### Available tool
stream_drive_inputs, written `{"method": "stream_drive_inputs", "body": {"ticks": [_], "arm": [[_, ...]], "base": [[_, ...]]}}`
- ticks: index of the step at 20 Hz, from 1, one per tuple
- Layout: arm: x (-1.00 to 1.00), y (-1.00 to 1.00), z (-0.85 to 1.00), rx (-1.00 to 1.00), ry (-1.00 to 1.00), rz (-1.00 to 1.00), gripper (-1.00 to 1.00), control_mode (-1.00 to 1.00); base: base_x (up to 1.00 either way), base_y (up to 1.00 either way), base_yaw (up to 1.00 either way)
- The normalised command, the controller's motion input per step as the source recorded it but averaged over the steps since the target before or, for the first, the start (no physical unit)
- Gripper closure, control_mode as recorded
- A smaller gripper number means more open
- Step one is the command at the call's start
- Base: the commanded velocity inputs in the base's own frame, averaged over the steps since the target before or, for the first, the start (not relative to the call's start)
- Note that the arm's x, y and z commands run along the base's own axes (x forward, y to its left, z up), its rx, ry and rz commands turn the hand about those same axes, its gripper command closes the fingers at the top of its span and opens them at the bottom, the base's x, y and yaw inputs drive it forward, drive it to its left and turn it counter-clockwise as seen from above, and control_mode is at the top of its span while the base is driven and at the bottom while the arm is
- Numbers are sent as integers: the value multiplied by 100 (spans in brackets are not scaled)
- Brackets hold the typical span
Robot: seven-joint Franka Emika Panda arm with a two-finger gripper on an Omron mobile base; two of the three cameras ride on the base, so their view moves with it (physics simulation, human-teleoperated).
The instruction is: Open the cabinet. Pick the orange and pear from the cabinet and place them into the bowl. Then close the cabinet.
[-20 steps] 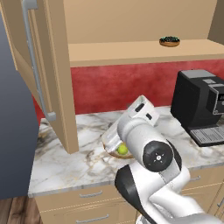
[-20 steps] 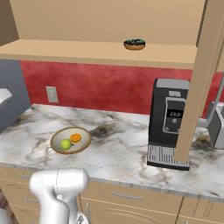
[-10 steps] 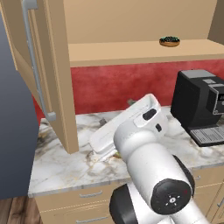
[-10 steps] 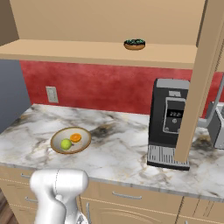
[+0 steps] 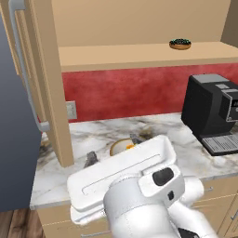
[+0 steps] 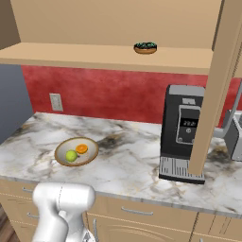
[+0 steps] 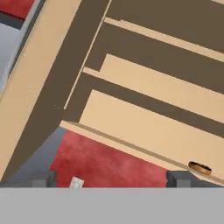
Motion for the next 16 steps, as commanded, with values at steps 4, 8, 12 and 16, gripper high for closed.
{"method": "stream_drive_inputs", "body": {"ticks": [4, 8, 12, 16], "arm": [[-99, -1, 15, 8, -21, 0, -100, -100], [-95, 3, 84, 11, -34, 1, -100, -100], [-25, 42, 50, 4, -33, 0, -100, -100], [7, 30, 0, 0, -6, -8, -100, -100]], "base": [[0, 0, 0], [0, 0, 0], [0, 0, 0], [0, 0, 0]]}}
